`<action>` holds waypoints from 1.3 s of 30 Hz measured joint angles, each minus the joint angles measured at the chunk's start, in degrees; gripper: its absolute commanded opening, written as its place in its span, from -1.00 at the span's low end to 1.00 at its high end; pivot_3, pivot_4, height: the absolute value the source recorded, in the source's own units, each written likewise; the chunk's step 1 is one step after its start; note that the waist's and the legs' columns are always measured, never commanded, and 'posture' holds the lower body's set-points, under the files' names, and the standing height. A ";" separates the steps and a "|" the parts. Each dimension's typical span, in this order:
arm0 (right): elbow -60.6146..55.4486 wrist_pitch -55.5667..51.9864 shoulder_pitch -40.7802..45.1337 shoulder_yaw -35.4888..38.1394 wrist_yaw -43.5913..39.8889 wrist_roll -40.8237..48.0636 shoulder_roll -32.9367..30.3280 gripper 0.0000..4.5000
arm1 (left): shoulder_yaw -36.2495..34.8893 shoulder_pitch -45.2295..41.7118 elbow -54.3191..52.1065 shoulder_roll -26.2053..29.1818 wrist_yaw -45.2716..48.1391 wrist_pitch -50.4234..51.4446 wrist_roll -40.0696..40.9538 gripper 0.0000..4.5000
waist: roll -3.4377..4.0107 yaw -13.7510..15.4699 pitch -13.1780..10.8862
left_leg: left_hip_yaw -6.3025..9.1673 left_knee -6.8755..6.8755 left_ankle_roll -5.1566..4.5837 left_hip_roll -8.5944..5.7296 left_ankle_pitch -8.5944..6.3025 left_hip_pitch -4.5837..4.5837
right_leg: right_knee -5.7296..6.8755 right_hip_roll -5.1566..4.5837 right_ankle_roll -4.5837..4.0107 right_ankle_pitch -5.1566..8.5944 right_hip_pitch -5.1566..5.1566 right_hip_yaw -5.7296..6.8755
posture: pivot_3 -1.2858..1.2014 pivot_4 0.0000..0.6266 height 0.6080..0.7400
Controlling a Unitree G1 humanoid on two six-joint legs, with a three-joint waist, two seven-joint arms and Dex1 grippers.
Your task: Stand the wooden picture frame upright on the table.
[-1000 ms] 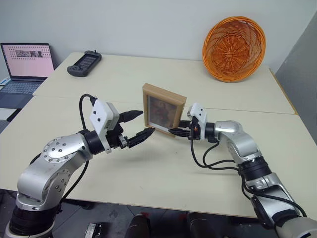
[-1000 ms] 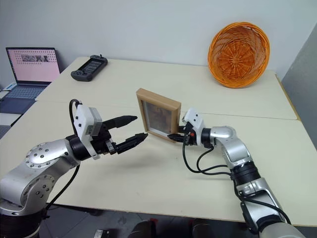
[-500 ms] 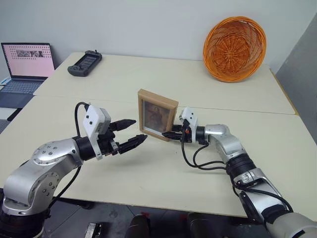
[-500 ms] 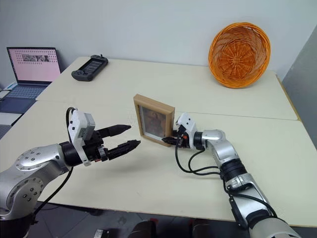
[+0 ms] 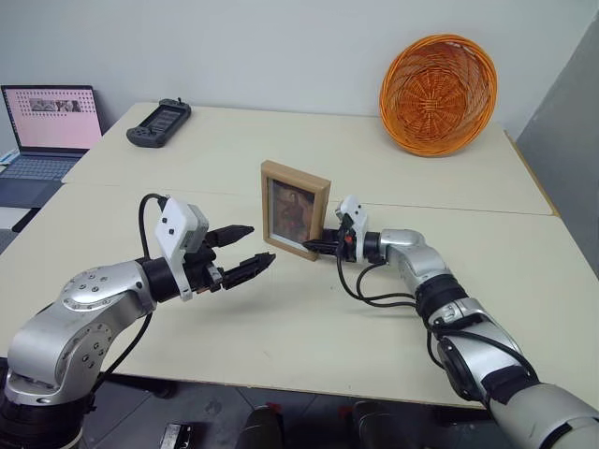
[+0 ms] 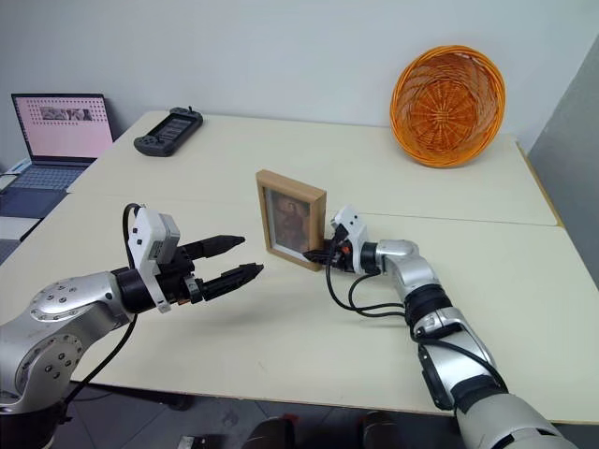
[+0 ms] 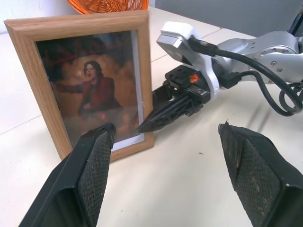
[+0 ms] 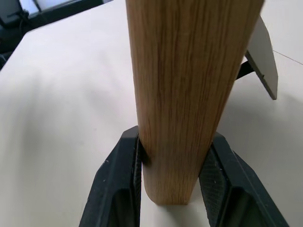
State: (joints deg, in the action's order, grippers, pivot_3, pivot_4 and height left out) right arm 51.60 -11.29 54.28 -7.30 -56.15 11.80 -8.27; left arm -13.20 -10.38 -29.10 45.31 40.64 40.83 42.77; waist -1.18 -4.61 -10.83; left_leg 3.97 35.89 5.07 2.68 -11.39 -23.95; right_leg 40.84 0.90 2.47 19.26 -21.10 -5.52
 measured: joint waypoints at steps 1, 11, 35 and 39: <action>1.09 -0.71 0.58 0.90 0.23 0.45 0.14 -0.43 | 0.00 -0.01 0.00 0.00 0.00 0.00 -0.01 0.66 | 0.00 0.00 0.00 | 0.00 0.00 0.00 0.00 0.00 0.00 | -0.01 0.00 0.00 0.00 0.00 0.00 | 0.03 -0.52 1.00; 1.98 -2.08 0.86 2.41 0.35 0.69 0.16 -0.43 | 0.06 -1.45 0.02 0.00 0.04 0.01 -0.09 0.66 | 0.00 0.04 0.00 | 0.00 -0.01 0.00 -0.01 0.00 -0.01 | -0.01 -0.01 0.01 0.00 0.00 -0.01 | 0.03 -0.52 1.00; 1.35 -5.55 -0.82 3.72 1.13 -1.58 -0.84 0.74 | 0.58 -2.41 0.40 -0.09 0.13 0.17 -0.30 0.66 | -0.01 -0.08 0.00 | -0.06 -0.17 0.00 0.00 0.00 -0.07 | -0.10 -0.01 -0.02 0.02 -0.12 -0.03 | 0.03 -0.52 1.00; -2.48 -7.24 -2.71 3.68 0.59 -1.54 -2.63 0.74 | 0.58 -2.56 0.71 -0.07 0.14 0.09 -0.97 0.66 | -0.01 0.01 0.00 | -0.05 -0.18 0.00 -0.01 0.00 -0.09 | -0.13 -0.01 -0.02 0.02 -0.12 -0.04 | 0.03 -0.52 1.00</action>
State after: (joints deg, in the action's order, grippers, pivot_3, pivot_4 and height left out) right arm 49.12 -18.53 51.57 -3.62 -55.56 10.25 -10.90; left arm -12.62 -12.94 -28.39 45.24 40.78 40.92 41.79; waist -1.19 -4.60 -10.84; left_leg 3.92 35.71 5.07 2.67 -11.39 -24.04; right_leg 40.71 0.89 2.45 19.28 -21.22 -5.55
